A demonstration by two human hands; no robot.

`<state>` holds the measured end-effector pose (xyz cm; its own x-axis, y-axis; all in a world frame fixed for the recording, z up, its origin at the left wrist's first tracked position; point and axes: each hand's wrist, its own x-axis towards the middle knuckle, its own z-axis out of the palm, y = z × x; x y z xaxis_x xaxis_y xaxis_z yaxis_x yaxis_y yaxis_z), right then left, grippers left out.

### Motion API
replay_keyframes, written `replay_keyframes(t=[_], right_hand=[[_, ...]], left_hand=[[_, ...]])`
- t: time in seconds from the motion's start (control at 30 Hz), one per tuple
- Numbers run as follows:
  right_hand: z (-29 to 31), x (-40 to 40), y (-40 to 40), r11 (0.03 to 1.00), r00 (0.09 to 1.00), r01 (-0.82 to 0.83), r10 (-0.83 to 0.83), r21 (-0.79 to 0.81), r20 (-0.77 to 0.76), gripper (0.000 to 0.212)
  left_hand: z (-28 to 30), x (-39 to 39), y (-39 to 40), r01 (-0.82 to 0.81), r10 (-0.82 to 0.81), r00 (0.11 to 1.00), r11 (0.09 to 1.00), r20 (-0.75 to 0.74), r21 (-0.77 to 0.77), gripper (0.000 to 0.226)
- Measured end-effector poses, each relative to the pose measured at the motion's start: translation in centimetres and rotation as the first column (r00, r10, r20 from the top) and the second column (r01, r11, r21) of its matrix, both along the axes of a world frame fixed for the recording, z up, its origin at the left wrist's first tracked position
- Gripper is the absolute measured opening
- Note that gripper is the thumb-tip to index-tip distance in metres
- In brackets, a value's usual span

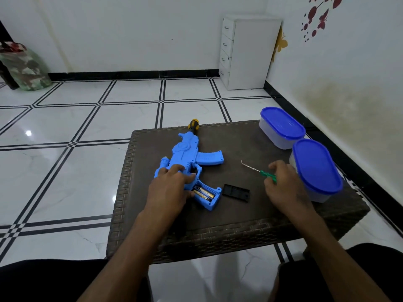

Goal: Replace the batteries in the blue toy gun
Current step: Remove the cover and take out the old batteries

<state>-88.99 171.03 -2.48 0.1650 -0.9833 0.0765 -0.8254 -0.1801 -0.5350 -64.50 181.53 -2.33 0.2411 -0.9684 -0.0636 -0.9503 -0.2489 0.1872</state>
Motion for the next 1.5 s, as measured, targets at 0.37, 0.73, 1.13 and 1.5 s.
replay_keyframes(t=[0.37, 0.73, 1.13, 1.5], right_hand=[[2.4, 4.0, 3.3, 0.996, 0.596, -0.086, 0.054, -0.003, 0.801, 0.006], [2.0, 4.8, 3.7, 0.917, 0.747, -0.315, 0.399, -0.246, 0.531, 0.008], [1.8, 6.1, 3.4, 0.890, 0.780, -0.390, 0.455, -0.236, 0.429, 0.005], [0.3, 6.4, 3.3, 0.909, 0.763, -0.339, 0.416, -0.241, 0.494, 0.004]], left_hand=[[0.9, -0.9, 0.4, 0.089, -0.092, 0.987, 0.996, 0.130, 0.030, 0.043], [0.9, -1.3, 0.7, 0.123, -0.141, 0.976, 0.986, 0.163, 0.117, 0.043], [0.9, -1.3, 0.5, 0.124, -0.148, 0.972, 0.983, 0.180, 0.139, 0.046], [0.8, -1.5, 0.4, 0.123, -0.150, 0.969, 0.982, 0.195, 0.145, 0.048]])
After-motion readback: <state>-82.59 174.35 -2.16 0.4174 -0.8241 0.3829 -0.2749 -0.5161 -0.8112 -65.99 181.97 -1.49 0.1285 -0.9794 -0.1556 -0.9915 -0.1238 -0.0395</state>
